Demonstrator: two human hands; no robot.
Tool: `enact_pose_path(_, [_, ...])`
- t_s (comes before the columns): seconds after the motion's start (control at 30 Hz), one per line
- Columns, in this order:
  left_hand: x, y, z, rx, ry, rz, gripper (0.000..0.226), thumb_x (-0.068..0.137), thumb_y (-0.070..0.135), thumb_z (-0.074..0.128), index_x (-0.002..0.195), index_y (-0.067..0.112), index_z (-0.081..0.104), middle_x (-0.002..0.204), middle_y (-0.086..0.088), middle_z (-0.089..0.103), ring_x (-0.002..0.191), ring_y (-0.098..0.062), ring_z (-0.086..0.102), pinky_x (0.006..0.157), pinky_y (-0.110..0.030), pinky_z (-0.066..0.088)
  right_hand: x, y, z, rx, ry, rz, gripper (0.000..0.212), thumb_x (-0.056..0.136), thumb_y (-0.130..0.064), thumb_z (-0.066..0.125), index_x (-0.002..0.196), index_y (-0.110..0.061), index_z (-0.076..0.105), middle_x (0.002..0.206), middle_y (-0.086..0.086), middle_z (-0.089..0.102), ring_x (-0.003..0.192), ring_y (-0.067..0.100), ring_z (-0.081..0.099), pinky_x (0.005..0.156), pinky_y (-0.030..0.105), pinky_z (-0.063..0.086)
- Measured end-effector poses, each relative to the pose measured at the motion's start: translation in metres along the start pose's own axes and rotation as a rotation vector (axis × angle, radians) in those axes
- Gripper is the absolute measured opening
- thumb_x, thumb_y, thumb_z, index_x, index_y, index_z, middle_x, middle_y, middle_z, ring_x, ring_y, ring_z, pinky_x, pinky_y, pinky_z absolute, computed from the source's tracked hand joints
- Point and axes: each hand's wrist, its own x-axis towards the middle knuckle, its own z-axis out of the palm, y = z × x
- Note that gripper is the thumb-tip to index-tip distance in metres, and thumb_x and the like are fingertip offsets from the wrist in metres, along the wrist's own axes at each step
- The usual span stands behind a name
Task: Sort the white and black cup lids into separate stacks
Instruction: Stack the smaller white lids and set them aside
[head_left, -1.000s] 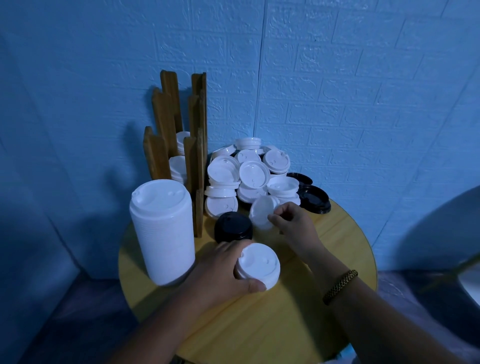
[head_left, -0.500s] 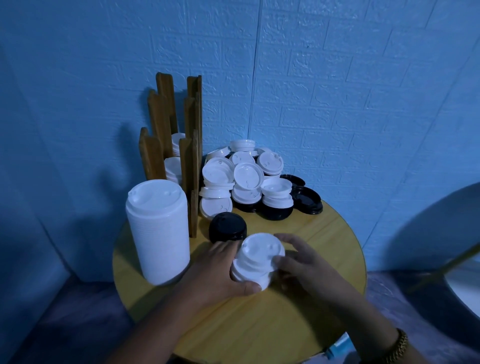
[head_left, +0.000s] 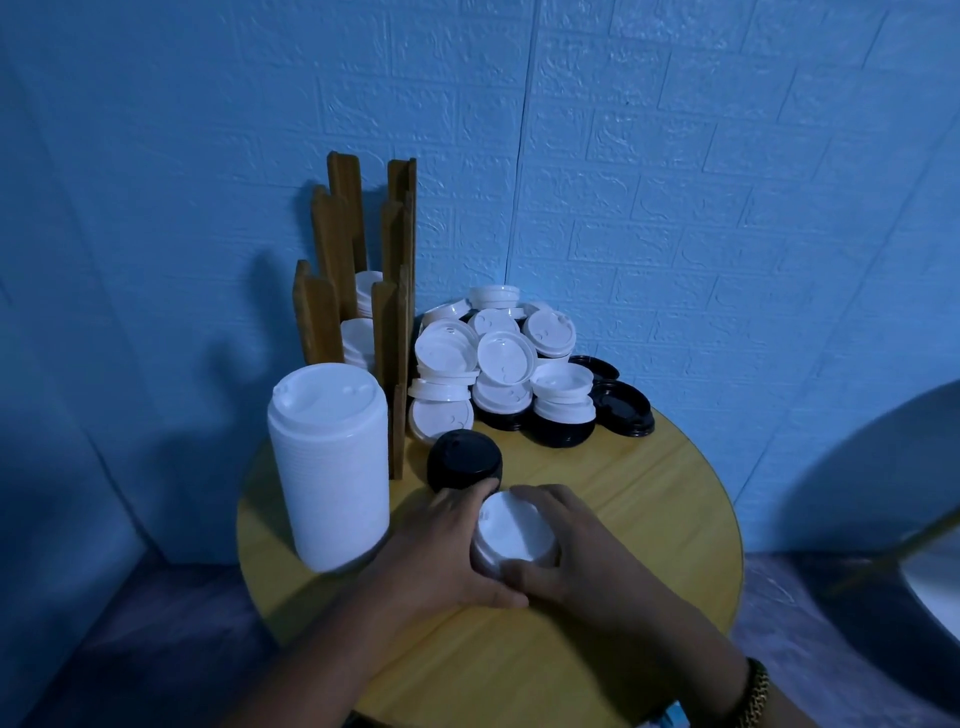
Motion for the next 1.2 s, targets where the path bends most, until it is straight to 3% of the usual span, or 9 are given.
enact_pose_path(0.17, [0.001, -0.002, 0.000, -0.022, -0.010, 0.004, 0.118, 0.066, 0.074, 0.076, 0.157, 0.045, 0.008, 0.159, 0.012, 0.030, 0.143, -0.013, 0.032, 0.114, -0.039, 0.039, 0.007, 0.008, -0.016, -0.064, -0.108, -0.031, 0.077, 0.075, -0.060, 0.070, 0.143, -0.042, 0.038, 0.138, -0.022, 0.036, 0.122, 0.006, 0.042, 0.097, 0.025, 0.045])
enact_pose_path(0.33, [0.000, -0.002, 0.001, -0.039, 0.007, 0.008, 0.114, 0.067, 0.075, 0.077, 0.156, 0.045, 0.013, 0.158, 0.013, 0.032, 0.140, -0.010, 0.034, 0.110, -0.032, 0.039, 0.008, 0.008, -0.016, -0.095, -0.072, 0.008, 0.079, 0.076, -0.060, 0.075, 0.142, -0.039, 0.037, 0.131, -0.020, 0.040, 0.113, 0.005, 0.045, 0.083, 0.019, 0.043])
enact_pose_path(0.5, [-0.001, -0.001, -0.002, -0.051, -0.018, 0.016, 0.107, 0.074, 0.067, 0.077, 0.157, 0.046, 0.013, 0.159, 0.014, 0.031, 0.141, -0.009, 0.033, 0.110, -0.032, 0.038, 0.006, 0.019, -0.020, 0.061, -0.176, 0.054, 0.092, 0.077, -0.059, 0.075, 0.152, -0.038, 0.025, 0.145, -0.020, 0.039, 0.128, 0.005, 0.044, 0.106, 0.032, 0.045])
enact_pose_path(0.67, [0.000, -0.003, -0.001, -0.030, -0.012, 0.014, 0.104, 0.073, 0.071, 0.074, 0.154, 0.052, 0.012, 0.156, 0.016, 0.033, 0.141, -0.011, 0.034, 0.111, -0.038, 0.041, 0.009, 0.022, -0.016, -0.003, -0.106, 0.047, 0.100, 0.072, -0.070, 0.072, 0.153, -0.037, 0.025, 0.148, -0.018, 0.040, 0.129, 0.005, 0.043, 0.106, 0.030, 0.044])
enact_pose_path(0.83, [-0.001, 0.003, 0.000, -0.052, 0.041, 0.042, 0.095, 0.076, 0.070, 0.073, 0.153, 0.054, 0.019, 0.155, 0.016, 0.036, 0.135, -0.006, 0.038, 0.104, -0.031, 0.042, 0.015, 0.016, -0.028, -0.005, -0.168, -0.054, 0.073, 0.080, -0.058, 0.074, 0.141, -0.029, 0.046, 0.132, -0.013, 0.055, 0.114, 0.004, 0.055, 0.092, 0.025, 0.050])
enact_pose_path(0.9, [-0.001, 0.003, 0.000, -0.057, 0.065, 0.046, 0.092, 0.079, 0.066, 0.074, 0.153, 0.051, 0.022, 0.155, 0.017, 0.038, 0.134, -0.005, 0.039, 0.103, -0.029, 0.040, 0.027, 0.017, -0.043, 0.061, -0.148, -0.018, 0.063, 0.084, -0.061, 0.067, 0.136, -0.029, 0.053, 0.136, -0.012, 0.053, 0.121, 0.007, 0.054, 0.095, 0.024, 0.047])
enact_pose_path(1.03, [0.000, 0.004, 0.000, -0.039, 0.075, 0.042, 0.090, 0.080, 0.067, 0.073, 0.153, 0.051, 0.024, 0.156, 0.020, 0.036, 0.136, -0.003, 0.036, 0.105, -0.026, 0.036, 0.073, 0.037, -0.062, -0.407, 0.174, -0.036, 0.048, 0.094, -0.061, 0.049, 0.126, -0.029, 0.065, 0.159, -0.003, 0.032, 0.148, 0.024, 0.022, 0.114, 0.050, 0.026])
enact_pose_path(1.1, [0.000, 0.004, 0.000, -0.037, 0.075, 0.028, 0.091, 0.079, 0.069, 0.072, 0.153, 0.052, 0.023, 0.157, 0.021, 0.035, 0.138, -0.003, 0.036, 0.108, -0.028, 0.035, 0.092, 0.041, -0.068, -0.576, 0.153, 0.021, 0.040, 0.099, -0.054, 0.045, 0.128, -0.032, 0.063, 0.165, -0.005, 0.017, 0.152, 0.024, 0.006, 0.116, 0.054, 0.016])
enact_pose_path(1.2, [-0.001, 0.003, -0.001, -0.047, 0.064, 0.015, 0.091, 0.078, 0.070, 0.072, 0.152, 0.053, 0.022, 0.157, 0.022, 0.034, 0.138, -0.003, 0.035, 0.109, -0.029, 0.035, 0.111, 0.048, -0.073, -0.698, 0.087, 0.058, 0.039, 0.103, -0.045, 0.039, 0.134, -0.029, 0.059, 0.165, -0.003, 0.017, 0.152, 0.026, 0.006, 0.116, 0.054, 0.018])
